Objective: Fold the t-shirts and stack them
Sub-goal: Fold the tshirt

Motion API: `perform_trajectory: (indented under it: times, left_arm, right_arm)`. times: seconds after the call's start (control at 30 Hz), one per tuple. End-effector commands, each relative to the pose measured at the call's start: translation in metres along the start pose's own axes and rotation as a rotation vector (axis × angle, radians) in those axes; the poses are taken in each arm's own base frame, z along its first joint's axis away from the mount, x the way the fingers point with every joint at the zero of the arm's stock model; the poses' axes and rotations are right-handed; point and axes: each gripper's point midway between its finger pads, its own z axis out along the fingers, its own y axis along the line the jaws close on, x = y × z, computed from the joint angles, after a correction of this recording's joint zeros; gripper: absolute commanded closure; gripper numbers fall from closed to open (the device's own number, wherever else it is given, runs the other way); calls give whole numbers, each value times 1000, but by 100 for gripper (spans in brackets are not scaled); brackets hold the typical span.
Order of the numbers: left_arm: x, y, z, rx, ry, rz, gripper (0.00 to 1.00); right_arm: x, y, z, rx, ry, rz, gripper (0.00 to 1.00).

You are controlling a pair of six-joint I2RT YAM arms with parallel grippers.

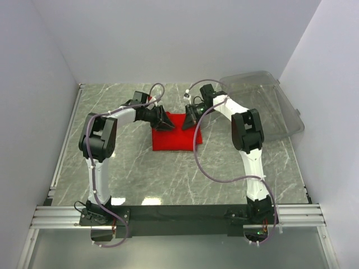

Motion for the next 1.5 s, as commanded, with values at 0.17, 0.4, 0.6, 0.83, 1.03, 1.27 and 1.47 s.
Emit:
perform_trajectory:
  times: [0.17,0.4,0.6,0.83,1.03,1.27,1.47]
  left_arm:
    - [5,25,5,-23,11,16,58]
    - [11,47,2,-65,4,-3,59]
    - [-2,38,-5,-48,-26,24,58]
    - [-31,-24,-20,87,-62,119,57]
    - [-38,-39,-20,150,-58,107,57]
    - [-43,-20,-5,137,-44,63,57]
    - [-59,-8,0,129,-62,34,57]
  right_arm:
    - [-54,-40,-16,132,-184,111,100]
    - [-67,-55,-36,166,-253,129,100]
    - [-73,-77,-54,339,-277,119,100]
    - [-82,11,-81,86,-287,-154,100]
    - [-38,49,-63,-35,-157,-213,100]
    - [30,56,-27,-85,3,-142,100]
    - [62,49,-12,-41,71,-89,100]
